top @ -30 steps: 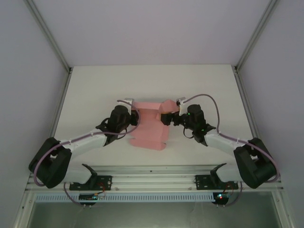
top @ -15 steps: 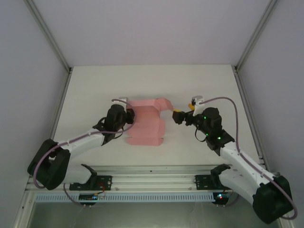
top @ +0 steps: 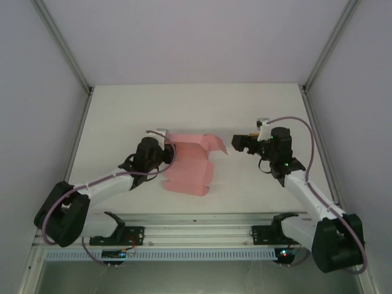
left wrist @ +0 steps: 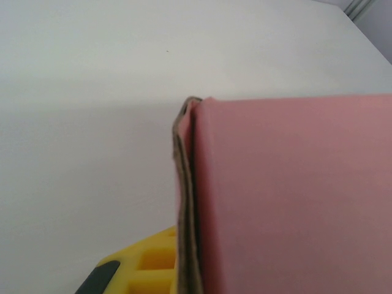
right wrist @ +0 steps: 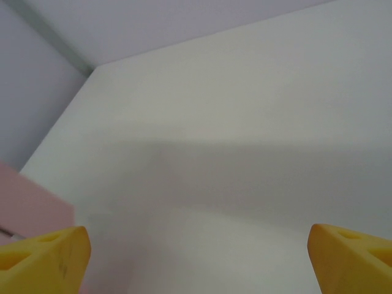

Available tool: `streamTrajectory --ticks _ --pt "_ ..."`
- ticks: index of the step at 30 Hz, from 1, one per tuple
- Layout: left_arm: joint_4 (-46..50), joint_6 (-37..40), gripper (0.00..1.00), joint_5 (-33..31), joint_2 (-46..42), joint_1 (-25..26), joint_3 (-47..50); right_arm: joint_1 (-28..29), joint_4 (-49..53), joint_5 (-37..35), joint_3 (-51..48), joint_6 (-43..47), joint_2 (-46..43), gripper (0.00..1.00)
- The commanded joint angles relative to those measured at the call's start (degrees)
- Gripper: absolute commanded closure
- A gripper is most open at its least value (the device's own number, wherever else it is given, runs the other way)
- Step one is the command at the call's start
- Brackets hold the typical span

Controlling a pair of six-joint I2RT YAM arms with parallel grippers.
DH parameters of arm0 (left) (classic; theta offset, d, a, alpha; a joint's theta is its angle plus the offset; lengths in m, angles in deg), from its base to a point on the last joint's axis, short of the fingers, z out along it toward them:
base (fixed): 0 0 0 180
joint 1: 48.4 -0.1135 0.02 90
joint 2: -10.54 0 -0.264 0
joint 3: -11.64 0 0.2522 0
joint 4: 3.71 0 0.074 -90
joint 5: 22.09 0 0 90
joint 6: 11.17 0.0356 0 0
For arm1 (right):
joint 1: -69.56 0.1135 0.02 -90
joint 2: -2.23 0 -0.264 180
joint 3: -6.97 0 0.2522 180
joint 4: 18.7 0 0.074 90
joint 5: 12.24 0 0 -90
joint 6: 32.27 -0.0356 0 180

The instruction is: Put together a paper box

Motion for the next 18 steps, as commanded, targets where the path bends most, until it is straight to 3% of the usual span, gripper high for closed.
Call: streamTrajectory --ticks 1,10,18 --pt "-2.38 0.32 1.00 1.22 -1.24 -0.27 -0.48 3.44 -1.08 10.09 2.76 3.40 2.59 0.07" --pt "-3.10 -0.38 1.00 2.23 -0.88 -0.20 -0.82 15.87 2.19 6.45 5.10 12.80 7.17 0.06" --pt "-4.31 -0.91 1.00 5.83 -0.17 -0.08 -0.99 18.88 -3.11 -0.32 7.99 9.61 15.12 0.10"
